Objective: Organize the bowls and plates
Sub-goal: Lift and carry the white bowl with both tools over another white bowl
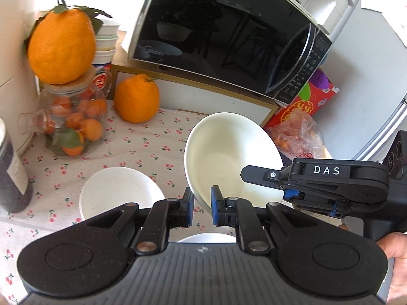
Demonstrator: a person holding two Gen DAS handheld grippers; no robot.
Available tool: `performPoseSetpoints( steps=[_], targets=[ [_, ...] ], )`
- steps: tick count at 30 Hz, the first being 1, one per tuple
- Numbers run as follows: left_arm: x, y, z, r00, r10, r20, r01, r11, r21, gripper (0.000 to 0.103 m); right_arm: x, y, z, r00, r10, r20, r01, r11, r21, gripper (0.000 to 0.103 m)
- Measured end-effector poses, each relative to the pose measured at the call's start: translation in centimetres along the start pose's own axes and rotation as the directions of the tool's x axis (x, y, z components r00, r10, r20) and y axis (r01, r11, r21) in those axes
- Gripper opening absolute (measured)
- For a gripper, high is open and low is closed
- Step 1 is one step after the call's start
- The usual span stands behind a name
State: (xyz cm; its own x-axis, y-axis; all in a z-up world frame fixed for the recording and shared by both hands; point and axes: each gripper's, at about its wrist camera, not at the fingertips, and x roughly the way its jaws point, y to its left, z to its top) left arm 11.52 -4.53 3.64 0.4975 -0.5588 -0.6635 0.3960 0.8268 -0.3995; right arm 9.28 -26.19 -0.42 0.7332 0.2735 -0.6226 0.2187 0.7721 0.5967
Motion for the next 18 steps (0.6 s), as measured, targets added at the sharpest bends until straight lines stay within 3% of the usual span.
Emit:
performPoseSetpoints(
  steps=[7, 18],
  targets=[
    [-0.5, 2.6, 0.2, 1.000, 0.023, -0.012, -0.023, 0.999, -0.044, 0.012, 2.1, 1.9, -0.8, 0.999, 0.001, -0.036, -0.002, 1.000, -0.014, 0.022],
    [-0.7, 5.7, -0.3, 0.991, 0.128, -0.050, -0.131, 0.990, -0.052, 0.012, 5.7, 4.4, -2.8, 0.994, -0.007, -0.111, 0.005, 1.000, -0.023, 0.022]
  ],
)
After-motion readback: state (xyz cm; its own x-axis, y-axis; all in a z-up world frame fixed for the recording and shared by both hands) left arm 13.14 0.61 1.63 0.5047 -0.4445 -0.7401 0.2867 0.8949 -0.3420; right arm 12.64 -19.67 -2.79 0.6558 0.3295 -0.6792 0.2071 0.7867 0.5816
